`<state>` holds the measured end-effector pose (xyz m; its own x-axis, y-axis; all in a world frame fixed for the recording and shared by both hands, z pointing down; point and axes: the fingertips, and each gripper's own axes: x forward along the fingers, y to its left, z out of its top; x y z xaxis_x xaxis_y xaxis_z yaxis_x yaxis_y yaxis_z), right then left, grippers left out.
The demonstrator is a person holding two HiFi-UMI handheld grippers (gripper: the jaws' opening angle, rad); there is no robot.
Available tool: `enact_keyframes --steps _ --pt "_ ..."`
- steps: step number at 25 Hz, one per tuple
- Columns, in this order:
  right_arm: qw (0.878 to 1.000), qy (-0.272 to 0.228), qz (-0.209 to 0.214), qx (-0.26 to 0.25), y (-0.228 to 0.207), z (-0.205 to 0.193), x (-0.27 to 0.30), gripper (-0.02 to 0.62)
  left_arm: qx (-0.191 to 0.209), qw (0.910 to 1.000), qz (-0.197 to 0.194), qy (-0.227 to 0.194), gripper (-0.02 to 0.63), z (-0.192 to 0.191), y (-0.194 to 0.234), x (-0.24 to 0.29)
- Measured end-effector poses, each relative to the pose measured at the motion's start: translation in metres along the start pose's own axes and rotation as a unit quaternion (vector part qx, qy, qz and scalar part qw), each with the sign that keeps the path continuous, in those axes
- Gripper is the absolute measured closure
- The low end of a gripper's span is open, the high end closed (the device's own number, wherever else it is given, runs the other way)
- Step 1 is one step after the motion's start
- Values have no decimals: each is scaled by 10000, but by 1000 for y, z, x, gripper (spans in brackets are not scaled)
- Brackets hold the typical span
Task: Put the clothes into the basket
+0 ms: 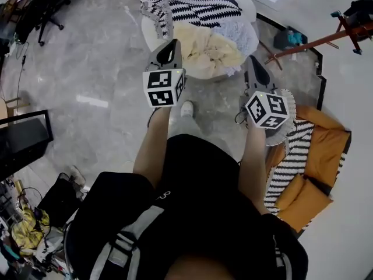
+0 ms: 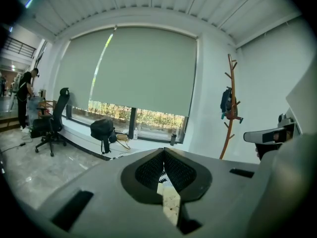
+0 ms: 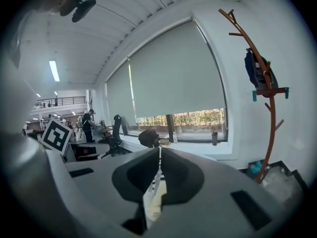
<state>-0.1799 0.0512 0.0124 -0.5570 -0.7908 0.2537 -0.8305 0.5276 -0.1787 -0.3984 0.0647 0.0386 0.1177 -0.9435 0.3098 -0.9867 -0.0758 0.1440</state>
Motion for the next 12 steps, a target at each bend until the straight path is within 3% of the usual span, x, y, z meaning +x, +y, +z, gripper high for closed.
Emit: enact_keyframes --steps 7,12 --pt "9985 450 -270 154 -35 -35 37 581 -26 9988 -136 470 598 -34 5 51" --pt "9957 863 -232 226 -53 -98 68 581 44 9956 -210 912 598 -90 9 93"
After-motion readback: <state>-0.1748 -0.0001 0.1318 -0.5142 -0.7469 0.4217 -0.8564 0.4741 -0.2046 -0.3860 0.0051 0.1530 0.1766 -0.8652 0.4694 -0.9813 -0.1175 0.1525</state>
